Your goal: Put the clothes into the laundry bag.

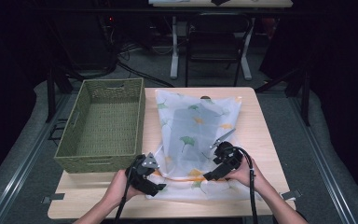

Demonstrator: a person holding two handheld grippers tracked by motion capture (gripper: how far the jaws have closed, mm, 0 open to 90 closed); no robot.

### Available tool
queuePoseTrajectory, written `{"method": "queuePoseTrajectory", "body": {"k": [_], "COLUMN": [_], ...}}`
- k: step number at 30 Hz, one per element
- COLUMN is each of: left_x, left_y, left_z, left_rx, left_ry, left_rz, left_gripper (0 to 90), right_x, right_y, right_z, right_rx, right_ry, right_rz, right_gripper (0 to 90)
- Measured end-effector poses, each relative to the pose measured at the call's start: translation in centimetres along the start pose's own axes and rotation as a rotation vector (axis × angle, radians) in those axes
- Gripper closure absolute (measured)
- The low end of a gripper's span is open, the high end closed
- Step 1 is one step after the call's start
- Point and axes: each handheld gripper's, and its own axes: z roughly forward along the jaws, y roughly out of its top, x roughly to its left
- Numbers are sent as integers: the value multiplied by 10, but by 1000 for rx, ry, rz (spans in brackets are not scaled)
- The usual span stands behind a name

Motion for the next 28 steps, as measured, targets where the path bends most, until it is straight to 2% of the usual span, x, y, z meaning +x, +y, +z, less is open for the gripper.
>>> {"method": "queuePoseTrajectory", "body": {"k": [3,5,8,10,14,18,23,24,26,27,28], "left_x": [-1,-1,2,4,11,14,15,16,16,17,17], "left_y": [-6,-12,-23,-31,-52,-71,-83,-85,-85,-86,-86], "left_z": [-19,-31,-44,-50,-56,-58,-58,-58,-57,-56,-56], "left_rx": [-32,-54,-76,-81,-87,-82,-68,-49,-25,-14,-14], "left_ry": [22,36,79,119,166,194,236,255,305,313,313], "left_rz": [-15,-32,-54,-77,-133,-182,-214,-221,-214,-209,-209], "left_gripper": [168,157,146,139,129,123,108,100,48,0,0], "right_x": [1,0,0,-1,-6,-10,-11,-11,-12,-13,-14], "right_y": [-10,-19,-38,-52,-82,-106,-109,-109,-108,-108,-107], "right_z": [-15,-26,-41,-48,-58,-63,-62,-61,-60,-59,-58], "right_rx": [-66,-109,-155,-179,-202,-248,-234,-231,-223,-214,-204], "right_ry": [-33,-80,-132,-170,-228,-231,-259,-259,-270,-274,-278], "right_rz": [38,52,87,114,167,258,251,244,234,232,241], "right_gripper": [55,28,20,24,24,31,22,22,14,3,0]}}
